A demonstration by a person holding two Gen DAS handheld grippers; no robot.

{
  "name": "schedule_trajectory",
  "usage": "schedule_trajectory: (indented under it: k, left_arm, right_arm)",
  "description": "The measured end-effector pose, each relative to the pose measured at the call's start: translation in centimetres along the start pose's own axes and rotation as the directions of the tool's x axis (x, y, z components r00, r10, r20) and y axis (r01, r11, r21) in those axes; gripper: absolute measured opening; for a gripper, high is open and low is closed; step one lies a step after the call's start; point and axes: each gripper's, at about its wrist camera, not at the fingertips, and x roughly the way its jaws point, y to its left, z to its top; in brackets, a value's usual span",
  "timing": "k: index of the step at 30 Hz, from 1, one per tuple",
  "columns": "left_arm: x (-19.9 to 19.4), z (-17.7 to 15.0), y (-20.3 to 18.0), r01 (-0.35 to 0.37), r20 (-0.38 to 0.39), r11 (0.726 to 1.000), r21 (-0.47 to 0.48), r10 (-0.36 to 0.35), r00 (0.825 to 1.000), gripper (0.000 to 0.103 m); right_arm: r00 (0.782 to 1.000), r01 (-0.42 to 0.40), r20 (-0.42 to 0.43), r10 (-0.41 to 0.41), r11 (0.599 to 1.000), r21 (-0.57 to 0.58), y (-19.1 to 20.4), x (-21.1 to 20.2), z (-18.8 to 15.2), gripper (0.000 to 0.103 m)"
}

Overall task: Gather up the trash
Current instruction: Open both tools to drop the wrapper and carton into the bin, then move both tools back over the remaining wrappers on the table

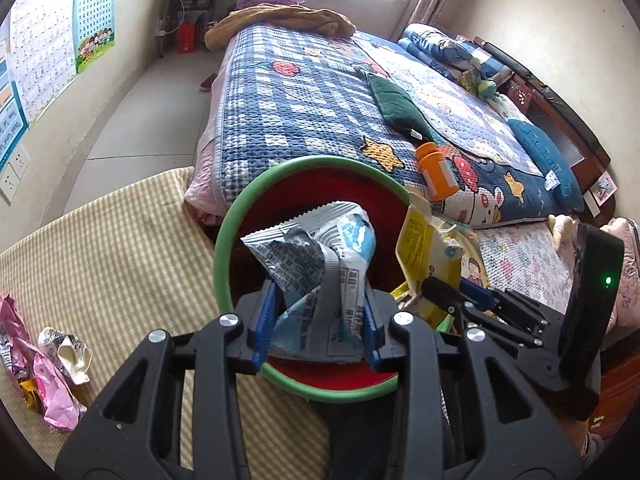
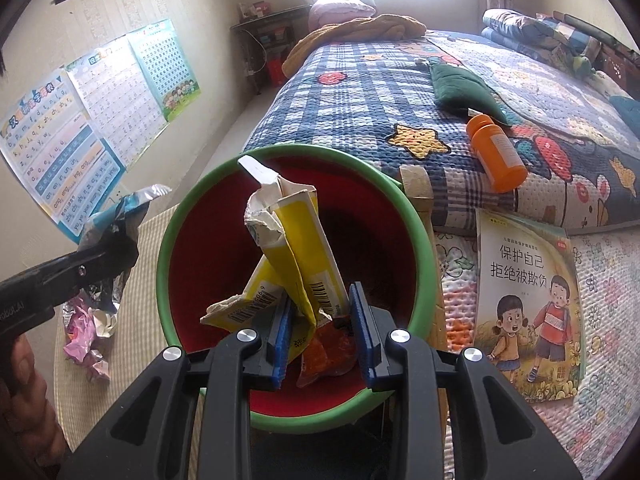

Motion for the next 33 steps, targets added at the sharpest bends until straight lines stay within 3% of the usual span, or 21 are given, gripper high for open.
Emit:
schedule_trajectory:
  k: [5, 11, 13, 19, 33]
  left_arm:
    - [0.2, 0.6, -0.7, -0.004, 0.017, 1.0, 0.005, 0.004, 1.0, 0.074]
    - [-0.9, -0.4, 0.5, -0.028, 0.025, 0.999, -0.024, 0.029, 0.999, 0.09]
    - [-1.5, -0.8, 1.0, -0.038, 0.031, 0.999, -0.035, 0.039, 0.999, 0.093]
    - [-3.8, -2.2, 3.0, -0.057, 0.046, 0.996, -0.069, 0.06, 0.997, 0.097]
    - [-10.7, -7.2, 10.1, -0.128, 0.088, 0.974, -0.186, 0.146, 0.985, 0.097]
  right_arm:
    - [1.0, 0.003, -0.006, -0.003, 1.0, -0.015, -0.2, 0.2, -0.3, 0.042]
    - [1.0, 0.017, 0.008, -0.017, 1.0, -0.025, 0.2, -0.3, -1.0, 0.062]
    - [1.0, 0.023, 0.016, -0.022, 0.999, -0.033, 0.5, -0.6, -1.1, 0.071]
    - [0.999, 0.034, 0.043, -0.031, 0.997, -0.072, 2.6, -1.9, -1.3, 0.085]
    - [0.999, -0.004, 0.036, 0.011, 0.98, -0.198, 11.6, -3.0, -3.7, 0.095]
